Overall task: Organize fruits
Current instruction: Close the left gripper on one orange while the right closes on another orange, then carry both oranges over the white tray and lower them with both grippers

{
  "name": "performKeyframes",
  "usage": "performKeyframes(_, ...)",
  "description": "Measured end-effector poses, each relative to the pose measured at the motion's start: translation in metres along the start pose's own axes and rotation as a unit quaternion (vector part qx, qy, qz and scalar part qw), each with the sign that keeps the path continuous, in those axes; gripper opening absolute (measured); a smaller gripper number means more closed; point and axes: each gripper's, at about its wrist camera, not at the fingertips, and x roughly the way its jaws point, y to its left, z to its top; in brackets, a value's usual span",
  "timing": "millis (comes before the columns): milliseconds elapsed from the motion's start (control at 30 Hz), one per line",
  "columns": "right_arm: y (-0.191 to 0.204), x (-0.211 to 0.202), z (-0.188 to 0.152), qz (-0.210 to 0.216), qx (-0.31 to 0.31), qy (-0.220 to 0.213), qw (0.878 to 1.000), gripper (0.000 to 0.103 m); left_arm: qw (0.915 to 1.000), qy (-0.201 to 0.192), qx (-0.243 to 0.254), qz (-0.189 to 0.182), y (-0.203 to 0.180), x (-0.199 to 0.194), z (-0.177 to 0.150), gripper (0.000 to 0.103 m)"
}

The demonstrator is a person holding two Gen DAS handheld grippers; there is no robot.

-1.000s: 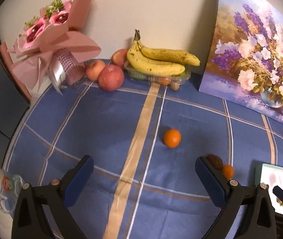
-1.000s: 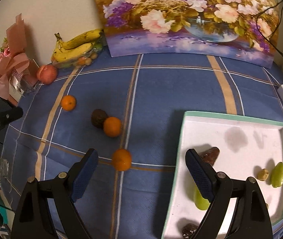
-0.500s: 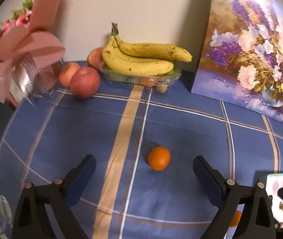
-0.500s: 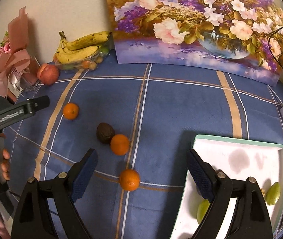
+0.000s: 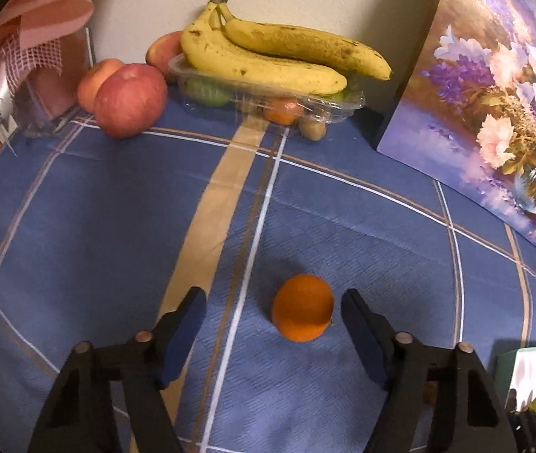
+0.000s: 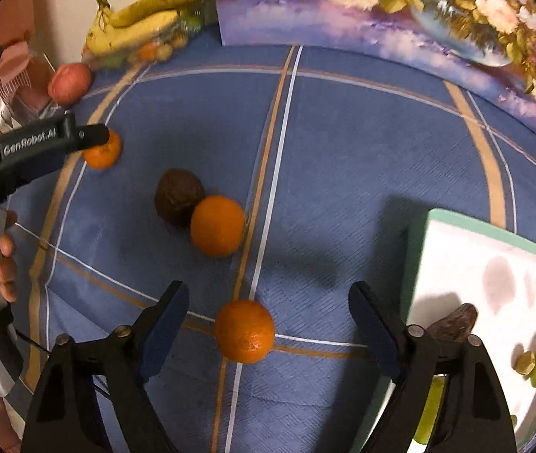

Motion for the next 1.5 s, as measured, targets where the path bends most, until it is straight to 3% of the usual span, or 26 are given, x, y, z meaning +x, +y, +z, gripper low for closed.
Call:
performKeyframes(100,0.003,0.004,-0.002,-0.001,-0.003,0.006,1.000,0.083,1.0000,-0.002,-0.001,-0.004,-0.002,0.004,-0.001,0.065)
performKeyframes(133,0.004,0.005,-0.003,-0.002,-0.005,0.007,1.000,0.074,1.0000,-0.003,-0.001,-0.007,-0.003,0.004,-0.001,0.062)
performKeyframes(167,0.004,0.005,-0.004,-0.001,-0.006,0.009,1.000,0.065,0.9999,-0.004,0.000,-0.010,-0.004,0.004,-0.001,0.055)
performKeyframes(267,0.006,0.007,-0.006,0.003,-0.009,0.014,1.000,0.062,0.9996,-0.003,0.002,-0.027,-0.007,0.004,-0.002,0.036)
performKeyframes(500,0.008,0.005,-0.009,0.017,-0.020,0.017,0.999,0.042,0.9999,0.012,0.002,-0.010,-0.010,-0.001,-0.005,0.035)
performKeyframes(533,0.008,0.004,-0.010,0.019,-0.021,0.017,0.999,0.034,0.9999,0.015,0.001,-0.006,-0.009,-0.002,-0.005,0.035)
performKeyframes(867,0.001,-0.021,-0.018,0.035,-0.008,-0.003,0.999,0.033,0.9997,0.020,-0.002,0.014,-0.010,-0.035,-0.019,0.035)
performKeyframes(1200,-0.012,-0.057,-0.043,0.026,-0.001,-0.025,0.999,0.033,0.9998,0.000,0.013,0.015,-0.026,-0.095,-0.026,0.035)
performKeyframes(1500,-0.028,-0.084,-0.065,0.026,0.013,-0.047,0.998,0.033,0.9999,-0.013,0.001,-0.001,-0.038,-0.131,-0.053,0.035)
